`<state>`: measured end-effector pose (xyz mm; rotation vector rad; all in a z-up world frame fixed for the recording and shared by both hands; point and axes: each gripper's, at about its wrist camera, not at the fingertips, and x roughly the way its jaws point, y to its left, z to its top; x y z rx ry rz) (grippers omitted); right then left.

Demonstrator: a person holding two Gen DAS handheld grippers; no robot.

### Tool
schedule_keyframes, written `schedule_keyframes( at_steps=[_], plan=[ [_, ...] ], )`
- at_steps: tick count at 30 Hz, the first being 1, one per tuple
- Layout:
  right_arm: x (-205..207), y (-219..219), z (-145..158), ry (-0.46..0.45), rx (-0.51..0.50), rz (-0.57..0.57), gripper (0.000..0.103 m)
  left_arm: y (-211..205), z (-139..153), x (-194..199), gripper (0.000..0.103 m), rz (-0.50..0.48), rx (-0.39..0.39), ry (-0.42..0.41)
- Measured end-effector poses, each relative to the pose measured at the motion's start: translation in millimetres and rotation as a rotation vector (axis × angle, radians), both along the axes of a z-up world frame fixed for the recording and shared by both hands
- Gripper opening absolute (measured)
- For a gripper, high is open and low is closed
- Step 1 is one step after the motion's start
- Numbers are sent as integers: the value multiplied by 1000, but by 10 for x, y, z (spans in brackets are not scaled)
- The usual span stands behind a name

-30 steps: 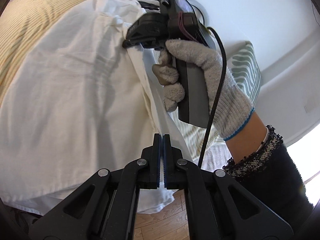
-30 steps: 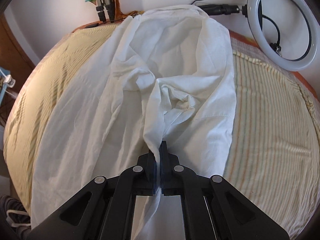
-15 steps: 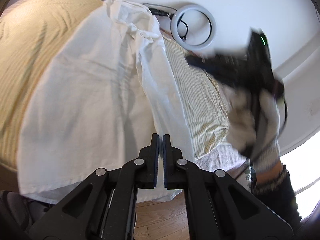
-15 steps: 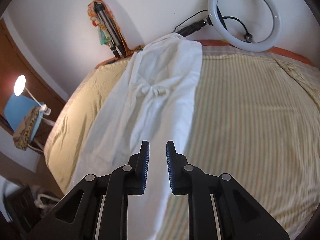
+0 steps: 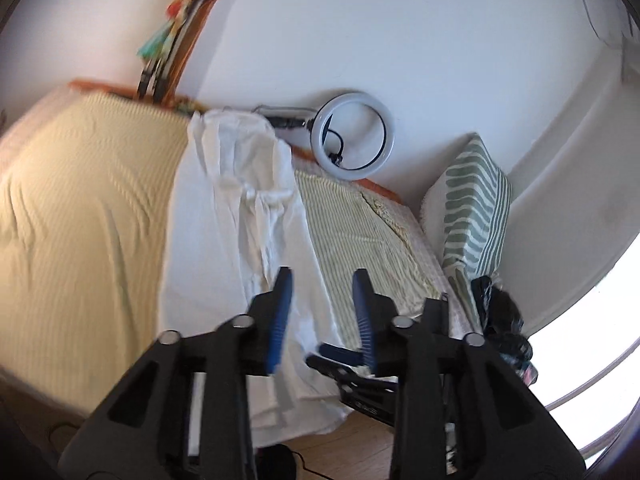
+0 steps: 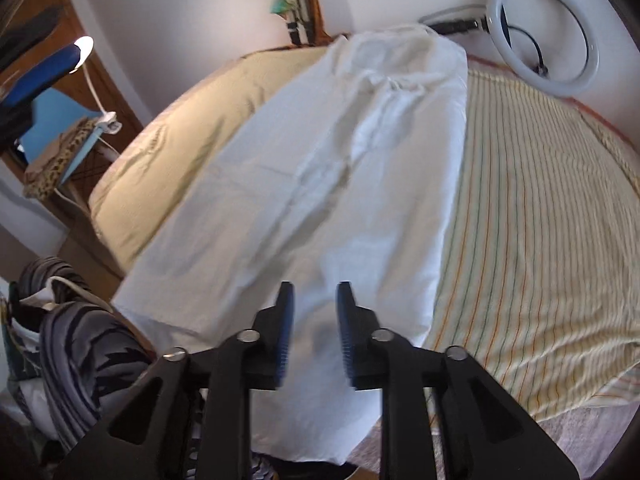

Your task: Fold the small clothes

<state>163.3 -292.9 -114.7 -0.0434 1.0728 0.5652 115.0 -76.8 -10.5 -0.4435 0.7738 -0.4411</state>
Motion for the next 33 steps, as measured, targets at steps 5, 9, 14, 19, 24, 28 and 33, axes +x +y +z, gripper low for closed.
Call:
schedule_keyframes(
  at_steps=[5, 9, 14, 19, 24, 28, 33],
  plan=[
    [-218, 200, 60, -31, -36, 64, 57, 228, 108, 294, 33, -63, 252, -28],
    [-346, 362, -127, -54, -150, 105, 57, 364, -137, 462, 33, -143, 335, 7],
    [-487, 502, -300, -108, -293, 125, 38, 423, -554, 581, 33, -197, 341, 64],
    [-402, 408, -236, -63, -226, 70, 6, 388, -797, 647, 33, -224, 328, 88],
    [-409, 218, -12, -16, 54, 38, 6, 370, -837, 702, 33, -214, 280, 89],
    [-389, 340, -316, 41, -64, 83, 6, 262, -872, 745, 33, -216, 319, 70],
    [-390, 359, -124, 66, -66, 180, 21, 29, -895, 831, 33, -245, 350, 44]
  ],
)
